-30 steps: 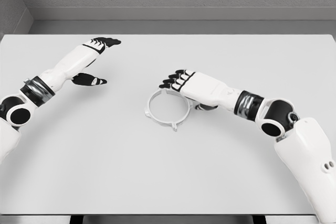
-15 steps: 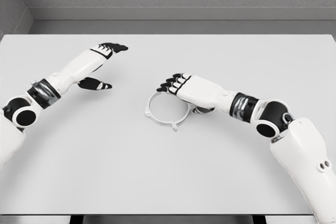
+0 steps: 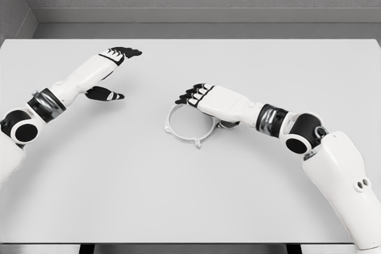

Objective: Assemble PVC drainage pipe clamps

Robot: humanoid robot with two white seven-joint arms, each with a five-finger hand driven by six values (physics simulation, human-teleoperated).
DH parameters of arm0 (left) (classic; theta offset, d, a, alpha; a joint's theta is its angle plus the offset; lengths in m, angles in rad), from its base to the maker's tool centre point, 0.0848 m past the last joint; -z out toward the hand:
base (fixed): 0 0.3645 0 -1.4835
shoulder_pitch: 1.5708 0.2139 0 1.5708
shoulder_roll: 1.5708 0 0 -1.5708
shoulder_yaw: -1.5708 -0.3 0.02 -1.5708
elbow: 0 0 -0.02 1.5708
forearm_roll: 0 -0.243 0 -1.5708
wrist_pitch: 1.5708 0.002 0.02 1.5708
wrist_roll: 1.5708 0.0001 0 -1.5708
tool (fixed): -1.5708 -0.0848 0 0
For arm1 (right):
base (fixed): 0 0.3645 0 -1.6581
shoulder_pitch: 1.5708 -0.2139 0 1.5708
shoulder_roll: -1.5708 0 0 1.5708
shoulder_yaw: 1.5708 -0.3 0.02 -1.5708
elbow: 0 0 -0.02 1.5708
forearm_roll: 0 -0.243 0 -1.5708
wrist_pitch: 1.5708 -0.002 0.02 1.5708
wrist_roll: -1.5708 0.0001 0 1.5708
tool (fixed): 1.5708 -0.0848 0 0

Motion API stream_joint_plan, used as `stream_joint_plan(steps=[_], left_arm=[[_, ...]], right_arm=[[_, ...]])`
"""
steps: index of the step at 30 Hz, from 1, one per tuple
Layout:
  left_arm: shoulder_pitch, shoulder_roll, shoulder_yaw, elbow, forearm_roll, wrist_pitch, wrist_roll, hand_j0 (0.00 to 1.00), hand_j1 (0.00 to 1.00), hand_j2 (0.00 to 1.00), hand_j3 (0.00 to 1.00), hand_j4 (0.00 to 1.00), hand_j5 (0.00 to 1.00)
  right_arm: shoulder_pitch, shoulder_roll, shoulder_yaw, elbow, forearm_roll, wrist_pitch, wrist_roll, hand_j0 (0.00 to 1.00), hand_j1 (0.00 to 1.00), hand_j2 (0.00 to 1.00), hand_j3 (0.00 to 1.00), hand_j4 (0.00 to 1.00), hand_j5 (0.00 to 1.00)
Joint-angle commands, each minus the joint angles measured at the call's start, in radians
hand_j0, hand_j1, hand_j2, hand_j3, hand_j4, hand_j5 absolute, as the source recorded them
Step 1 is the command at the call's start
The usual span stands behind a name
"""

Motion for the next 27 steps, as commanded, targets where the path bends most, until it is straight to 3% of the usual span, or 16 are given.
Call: stream_joint_plan(steps=[1, 27], left_arm=[[0.0, 0.001, 0.001, 0.0, 0.006, 0.0, 0.001, 1.0, 1.0, 1.0, 1.0, 1.0, 1.0], [0.0, 0.001, 0.007, 0.003, 0.006, 0.0, 0.001, 1.0, 1.0, 1.0, 1.0, 1.0, 1.0]], right_arm=[[0.0, 0.0, 0.003, 0.0, -0.005, 0.008, 0.0, 1.0, 1.0, 1.0, 1.0, 1.0, 1.0], [-0.02, 0.017, 0.013, 0.0, -0.005, 0.032, -0.002, 1.0, 1.0, 1.0, 1.0, 1.0, 1.0]])
